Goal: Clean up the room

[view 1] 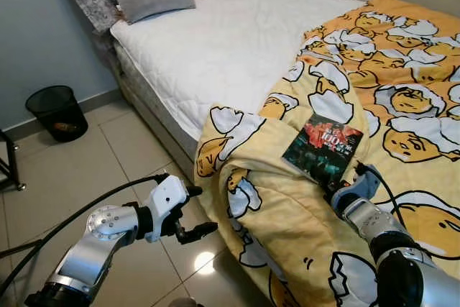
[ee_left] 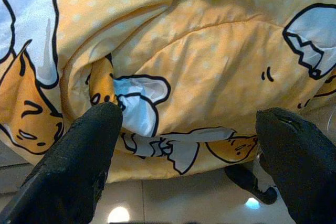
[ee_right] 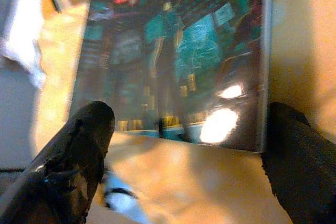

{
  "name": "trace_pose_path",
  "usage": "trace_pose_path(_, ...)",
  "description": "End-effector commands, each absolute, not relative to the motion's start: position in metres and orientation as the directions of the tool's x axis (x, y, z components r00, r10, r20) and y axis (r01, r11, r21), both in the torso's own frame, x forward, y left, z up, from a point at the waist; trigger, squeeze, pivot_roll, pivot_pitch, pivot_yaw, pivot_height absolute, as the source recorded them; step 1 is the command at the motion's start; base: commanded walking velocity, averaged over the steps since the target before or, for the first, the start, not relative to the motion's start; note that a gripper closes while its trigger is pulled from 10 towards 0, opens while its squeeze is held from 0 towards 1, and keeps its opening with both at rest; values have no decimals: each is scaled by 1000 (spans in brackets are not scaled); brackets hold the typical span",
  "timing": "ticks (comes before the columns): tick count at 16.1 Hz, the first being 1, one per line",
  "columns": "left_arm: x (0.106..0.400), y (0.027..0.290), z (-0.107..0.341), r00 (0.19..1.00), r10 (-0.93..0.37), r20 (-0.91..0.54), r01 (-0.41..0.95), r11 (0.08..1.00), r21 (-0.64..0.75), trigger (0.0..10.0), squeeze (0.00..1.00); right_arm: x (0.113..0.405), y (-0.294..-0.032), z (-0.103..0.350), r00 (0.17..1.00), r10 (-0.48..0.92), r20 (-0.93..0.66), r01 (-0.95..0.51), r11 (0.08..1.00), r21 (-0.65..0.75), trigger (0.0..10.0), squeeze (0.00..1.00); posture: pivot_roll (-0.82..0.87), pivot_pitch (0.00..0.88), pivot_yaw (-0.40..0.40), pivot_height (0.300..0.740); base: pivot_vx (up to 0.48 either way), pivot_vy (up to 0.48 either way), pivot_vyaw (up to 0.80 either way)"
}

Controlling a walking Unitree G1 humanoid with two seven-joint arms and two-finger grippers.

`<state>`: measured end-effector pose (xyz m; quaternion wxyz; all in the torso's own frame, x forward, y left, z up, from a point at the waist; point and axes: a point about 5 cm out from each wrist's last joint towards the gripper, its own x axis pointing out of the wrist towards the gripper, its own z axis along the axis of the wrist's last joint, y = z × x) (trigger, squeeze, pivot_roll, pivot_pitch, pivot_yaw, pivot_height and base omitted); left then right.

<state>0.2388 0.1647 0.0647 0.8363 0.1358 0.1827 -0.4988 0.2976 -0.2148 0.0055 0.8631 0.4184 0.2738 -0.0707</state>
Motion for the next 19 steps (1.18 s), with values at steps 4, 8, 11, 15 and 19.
trace_pose_path(4,239,167,69,438,-786,-436,886,461,59,10000,980,310,-205,18,909,124,-399,316,422,850,10000,0,187,0,80,740,0,0,0)
trace_pose_path(8,238,166,69,436,-786,-438,887,458,60,10000,980,315,-203,23,927,107,-359,300,364,882,10000,0,194,0,76,740,0,0,0)
trace_pose_path(11,237,166,68,441,-783,-439,884,463,61,10000,976,318,-206,28,942,84,-325,276,356,893,5098,0,197,0,72,740,0,0,0)
trace_pose_path(15,237,164,67,441,-783,-438,884,463,63,10000,980,318,-208,26,931,49,-361,314,390,866,0,0,193,0,69,740,0,0,0)
trace_pose_path(19,238,163,67,442,-787,-430,885,461,65,10000,980,318,-207,26,933,48,-358,311,398,863,0,0,185,0,67,740,0,0,0)
